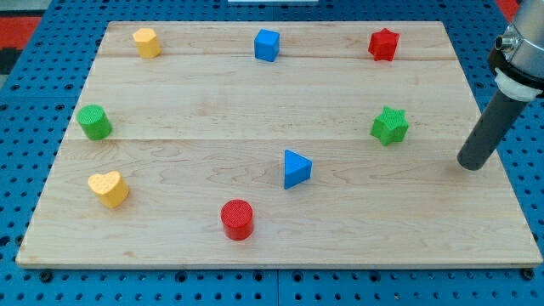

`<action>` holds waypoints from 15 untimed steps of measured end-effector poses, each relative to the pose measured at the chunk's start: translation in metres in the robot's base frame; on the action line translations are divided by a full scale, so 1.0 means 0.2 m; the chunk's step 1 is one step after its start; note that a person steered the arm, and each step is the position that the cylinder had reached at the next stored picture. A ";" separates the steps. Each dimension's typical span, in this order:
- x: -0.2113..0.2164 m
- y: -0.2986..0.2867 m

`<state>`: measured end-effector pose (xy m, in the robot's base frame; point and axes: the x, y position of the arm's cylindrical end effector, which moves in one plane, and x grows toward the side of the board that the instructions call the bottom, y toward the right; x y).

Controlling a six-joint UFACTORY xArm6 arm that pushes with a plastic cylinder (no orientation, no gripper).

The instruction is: Push blue cube towards blue triangle

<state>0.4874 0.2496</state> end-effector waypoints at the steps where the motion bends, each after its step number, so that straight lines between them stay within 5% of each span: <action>1: 0.00 0.00; 6: 0.02 0.26; 8: -0.16 0.48; 10: -0.23 0.12; 15: -0.16 0.08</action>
<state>0.4562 0.2650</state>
